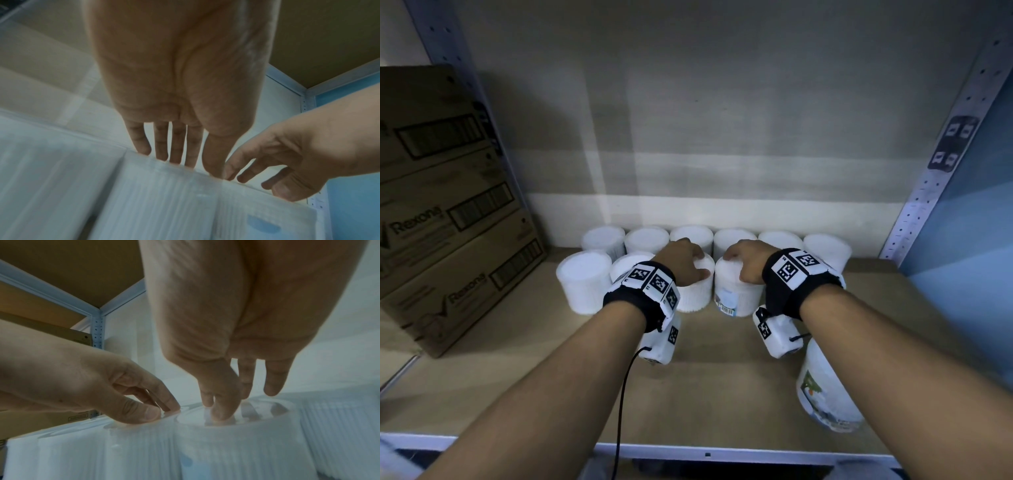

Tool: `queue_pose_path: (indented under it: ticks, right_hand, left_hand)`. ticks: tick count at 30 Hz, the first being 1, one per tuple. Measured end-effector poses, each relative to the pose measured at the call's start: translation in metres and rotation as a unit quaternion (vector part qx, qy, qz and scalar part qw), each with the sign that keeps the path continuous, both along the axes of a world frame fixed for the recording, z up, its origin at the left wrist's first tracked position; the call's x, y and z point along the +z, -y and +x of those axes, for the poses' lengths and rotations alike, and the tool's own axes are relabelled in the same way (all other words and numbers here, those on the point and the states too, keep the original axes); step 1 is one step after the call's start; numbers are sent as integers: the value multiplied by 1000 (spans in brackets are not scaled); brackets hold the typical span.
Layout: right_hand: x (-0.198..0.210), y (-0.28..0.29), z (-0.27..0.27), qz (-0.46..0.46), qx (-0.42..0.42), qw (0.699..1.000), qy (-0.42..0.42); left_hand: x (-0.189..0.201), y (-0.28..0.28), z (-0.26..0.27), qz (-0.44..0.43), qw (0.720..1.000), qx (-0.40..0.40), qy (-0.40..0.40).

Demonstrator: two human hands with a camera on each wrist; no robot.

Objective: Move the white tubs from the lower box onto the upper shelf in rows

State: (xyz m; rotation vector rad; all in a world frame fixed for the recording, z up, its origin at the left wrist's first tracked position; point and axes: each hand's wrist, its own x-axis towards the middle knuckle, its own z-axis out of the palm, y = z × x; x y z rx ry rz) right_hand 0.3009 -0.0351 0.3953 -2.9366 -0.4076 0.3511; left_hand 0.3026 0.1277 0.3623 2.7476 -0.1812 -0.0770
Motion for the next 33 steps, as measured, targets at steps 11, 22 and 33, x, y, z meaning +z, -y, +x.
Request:
queue_pose_path:
  ticks: [11, 22, 33]
  right_hand:
    - [-10, -6, 2, -48, -64, 996, 49]
    - [-1, -3, -2, -15, -35, 999, 23]
    - [-4, -8, -1, -6, -94, 994, 60]
  left_hand:
    - [-3, 1, 0, 9, 1000, 0, 4]
    - [-3, 1, 0, 17, 1000, -3, 10]
    - [-4, 0, -1, 9, 1000, -2, 8]
